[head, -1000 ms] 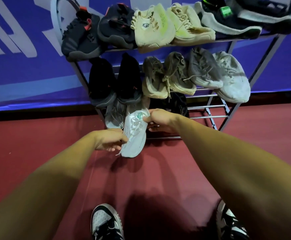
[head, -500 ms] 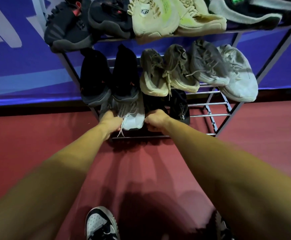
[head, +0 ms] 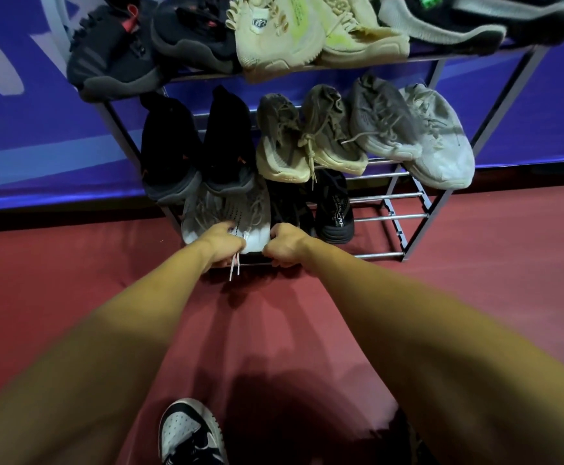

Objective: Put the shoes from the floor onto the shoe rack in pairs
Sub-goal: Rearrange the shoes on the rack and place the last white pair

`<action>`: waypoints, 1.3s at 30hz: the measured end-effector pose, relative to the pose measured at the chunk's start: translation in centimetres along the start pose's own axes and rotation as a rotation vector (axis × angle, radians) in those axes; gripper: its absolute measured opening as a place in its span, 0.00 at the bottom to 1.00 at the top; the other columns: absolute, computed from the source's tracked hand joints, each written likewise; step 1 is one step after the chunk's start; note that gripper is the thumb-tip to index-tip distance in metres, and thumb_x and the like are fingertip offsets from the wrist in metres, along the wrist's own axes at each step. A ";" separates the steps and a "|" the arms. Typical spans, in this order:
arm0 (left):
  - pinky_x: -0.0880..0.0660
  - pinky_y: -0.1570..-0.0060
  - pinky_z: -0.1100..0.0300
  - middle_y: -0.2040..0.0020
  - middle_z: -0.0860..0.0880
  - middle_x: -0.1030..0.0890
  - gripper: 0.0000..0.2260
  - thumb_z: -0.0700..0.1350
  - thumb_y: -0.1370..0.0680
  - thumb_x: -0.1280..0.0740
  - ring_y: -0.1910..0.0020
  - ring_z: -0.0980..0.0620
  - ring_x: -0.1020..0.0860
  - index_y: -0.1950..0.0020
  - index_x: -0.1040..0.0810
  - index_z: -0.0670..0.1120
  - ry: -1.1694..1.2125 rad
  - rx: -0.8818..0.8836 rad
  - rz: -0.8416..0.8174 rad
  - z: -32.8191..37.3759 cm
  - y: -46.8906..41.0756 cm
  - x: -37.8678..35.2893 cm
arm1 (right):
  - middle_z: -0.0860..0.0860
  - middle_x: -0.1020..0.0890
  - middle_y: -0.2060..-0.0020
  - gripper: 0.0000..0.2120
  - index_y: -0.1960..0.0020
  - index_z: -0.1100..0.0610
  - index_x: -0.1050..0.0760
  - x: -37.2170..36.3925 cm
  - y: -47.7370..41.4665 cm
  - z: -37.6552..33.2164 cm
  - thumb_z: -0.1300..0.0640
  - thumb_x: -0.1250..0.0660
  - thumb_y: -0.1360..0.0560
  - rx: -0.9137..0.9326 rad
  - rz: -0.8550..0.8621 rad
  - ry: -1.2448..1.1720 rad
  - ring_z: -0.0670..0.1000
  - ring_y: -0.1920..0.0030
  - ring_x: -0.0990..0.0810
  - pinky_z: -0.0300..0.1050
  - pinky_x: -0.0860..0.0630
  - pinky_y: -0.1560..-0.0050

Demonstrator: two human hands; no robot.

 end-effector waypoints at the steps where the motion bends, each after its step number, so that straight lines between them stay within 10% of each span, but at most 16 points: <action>1: 0.30 0.75 0.62 0.60 0.45 0.22 0.23 0.38 0.24 0.36 0.71 0.52 0.24 0.31 0.31 0.51 -0.010 -0.001 -0.021 0.2 0.3 -0.3 | 0.63 0.16 0.59 0.12 0.49 0.66 0.21 0.1 0.3 0.1 0.63 0.38 0.28 0.000 0.006 0.004 0.60 0.58 0.15 0.54 0.19 0.61; 7: 0.30 0.76 0.62 0.57 0.43 0.22 0.25 0.40 0.21 0.36 0.68 0.49 0.22 0.25 0.36 0.52 -0.023 -0.008 -0.081 0.0 1.7 -1.8 | 0.60 0.19 0.67 0.05 0.55 0.60 0.25 2.3 3.0 2.0 0.64 0.39 0.27 -0.019 0.047 0.049 0.57 0.68 0.23 0.43 0.29 0.73; 12: 0.29 0.34 0.53 0.28 0.47 0.27 0.28 0.46 0.25 0.37 0.32 0.44 0.28 0.25 0.34 0.56 -0.435 -0.188 0.037 1.3 2.9 -3.1 | 0.59 0.19 0.68 0.06 0.61 0.61 0.22 4.9 4.7 4.6 0.63 0.38 0.30 -0.050 0.146 0.075 0.59 0.67 0.19 0.47 0.24 0.69; 18: 0.26 0.39 0.53 0.39 0.45 0.20 0.20 0.48 0.26 0.36 0.39 0.43 0.23 0.34 0.24 0.56 -0.473 -0.312 0.002 6.0 3.6 -6.7 | 0.60 0.17 0.53 0.08 0.53 0.58 0.23 7.6 5.4 6.7 0.61 0.39 0.28 -0.079 0.194 0.086 0.61 0.51 0.16 0.50 0.19 0.53; 28: 0.25 0.46 0.55 0.41 0.42 0.21 0.27 0.45 0.25 0.36 0.44 0.41 0.22 0.25 0.36 0.53 -0.396 -0.348 -0.092 10.0 1.5 -11.2 | 0.59 0.20 0.43 0.29 0.26 0.46 0.42 9.7 4.3 9.0 0.58 0.40 0.24 -0.109 0.172 -0.076 0.60 0.53 0.18 0.46 0.25 0.61; 39: 0.25 0.46 0.52 0.39 0.40 0.24 0.27 0.40 0.25 0.40 0.43 0.38 0.23 0.26 0.36 0.50 -0.496 -0.342 -0.084 11.6 1.6 -11.6 | 0.54 0.20 0.52 0.24 0.36 0.53 0.33 8.9 2.5 7.9 0.55 0.29 0.28 -0.104 0.281 -0.446 0.51 0.60 0.24 0.42 0.30 0.64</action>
Point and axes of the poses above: each hand's wrist, its own y-axis away from the middle knuckle, its own x-axis out of the back of the hand, z = x × y, the point moved 3 cm from there along -y, towards the middle knuckle
